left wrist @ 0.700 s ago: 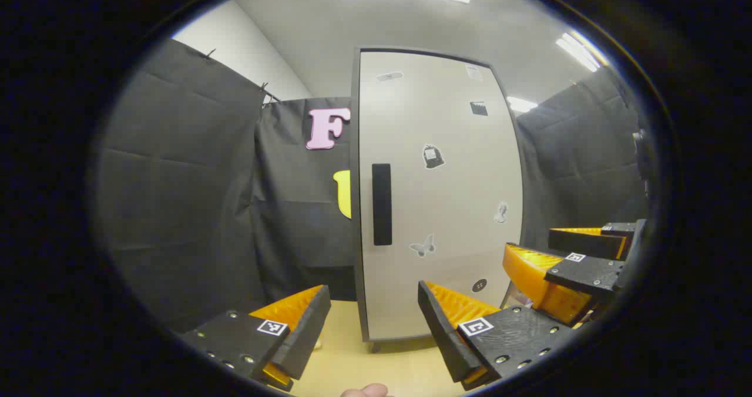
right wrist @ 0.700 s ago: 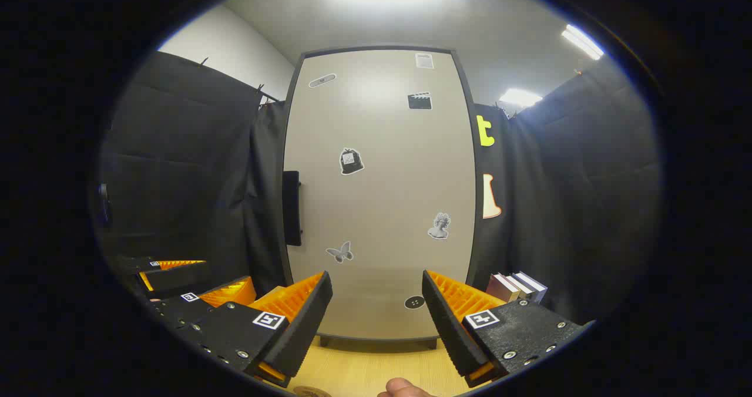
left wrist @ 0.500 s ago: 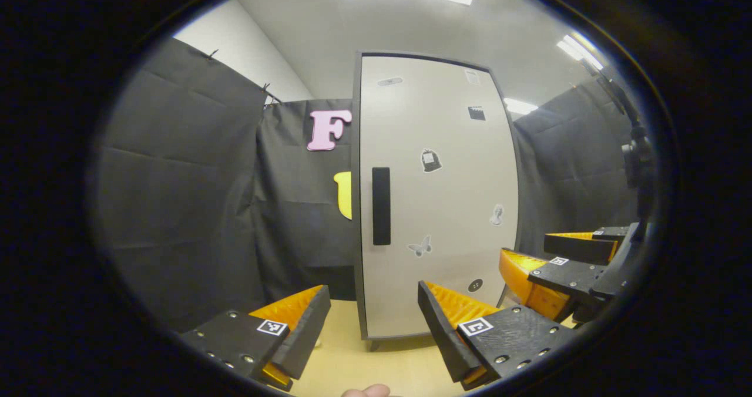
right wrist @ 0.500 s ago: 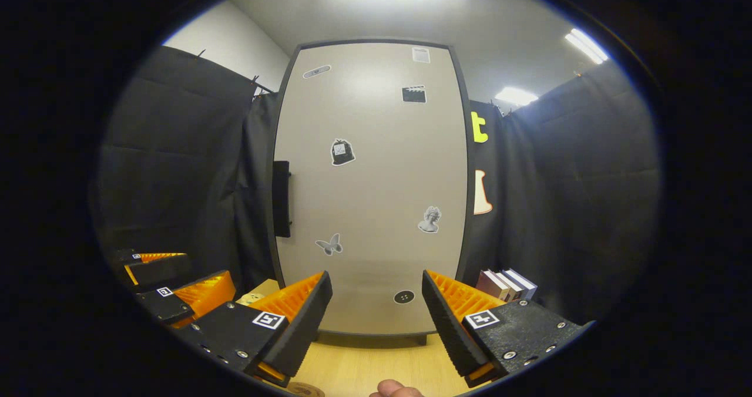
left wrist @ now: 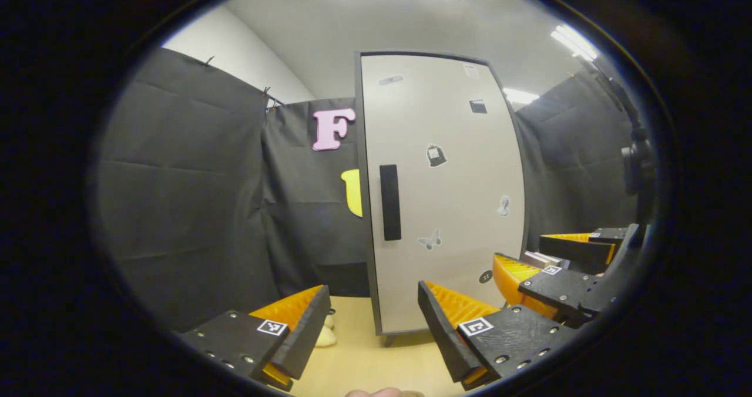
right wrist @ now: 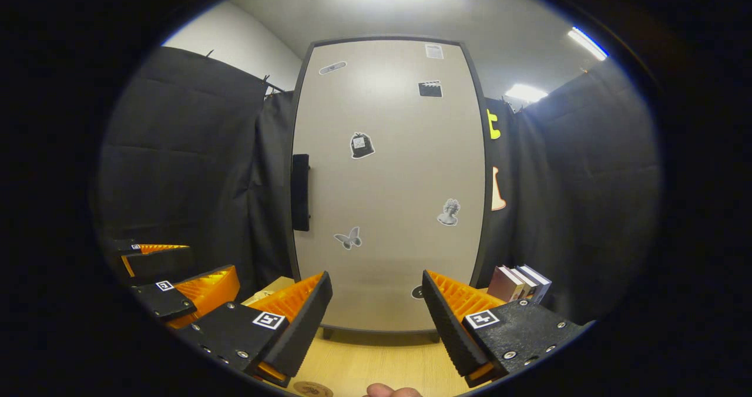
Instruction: Open the cabinet door with the right hand, grasp the bottle in the cabinet with the left hand and place it on the coaster, then close the cabinet door with the right hand.
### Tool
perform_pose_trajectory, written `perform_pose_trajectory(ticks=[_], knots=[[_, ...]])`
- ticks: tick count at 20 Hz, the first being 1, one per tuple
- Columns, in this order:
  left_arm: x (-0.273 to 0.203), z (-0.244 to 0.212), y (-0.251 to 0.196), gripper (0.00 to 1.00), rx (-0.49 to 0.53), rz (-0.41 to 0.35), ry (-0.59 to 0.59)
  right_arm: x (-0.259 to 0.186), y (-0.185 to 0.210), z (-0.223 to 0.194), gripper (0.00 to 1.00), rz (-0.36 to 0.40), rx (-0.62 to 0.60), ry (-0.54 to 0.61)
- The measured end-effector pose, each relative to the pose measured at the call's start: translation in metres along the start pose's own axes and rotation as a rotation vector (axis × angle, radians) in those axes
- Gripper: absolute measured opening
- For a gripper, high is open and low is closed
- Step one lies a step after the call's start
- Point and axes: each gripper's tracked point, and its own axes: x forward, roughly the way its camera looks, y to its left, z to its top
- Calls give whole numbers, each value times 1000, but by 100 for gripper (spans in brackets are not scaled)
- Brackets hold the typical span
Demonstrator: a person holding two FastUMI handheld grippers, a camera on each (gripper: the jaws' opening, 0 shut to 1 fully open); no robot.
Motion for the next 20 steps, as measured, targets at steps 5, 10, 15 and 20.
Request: perform_pose_trajectory(ticks=[5, 10, 15, 20], knots=[[11, 6, -2, 87, -18, -8, -3, 8, -8, 5, 95, -9, -17, 7], [22, 6, -7, 93, -42, -13, -12, 11, -19, 15, 95, -35, -16, -11], [30, 10, -16, 87, -43, -38, -26, 10, -32, 18, 95, -74, -7, -12], [31, 16, -23, 90, -34, -58, -45, 13, -36, 20, 95, -57, 8, -35]])
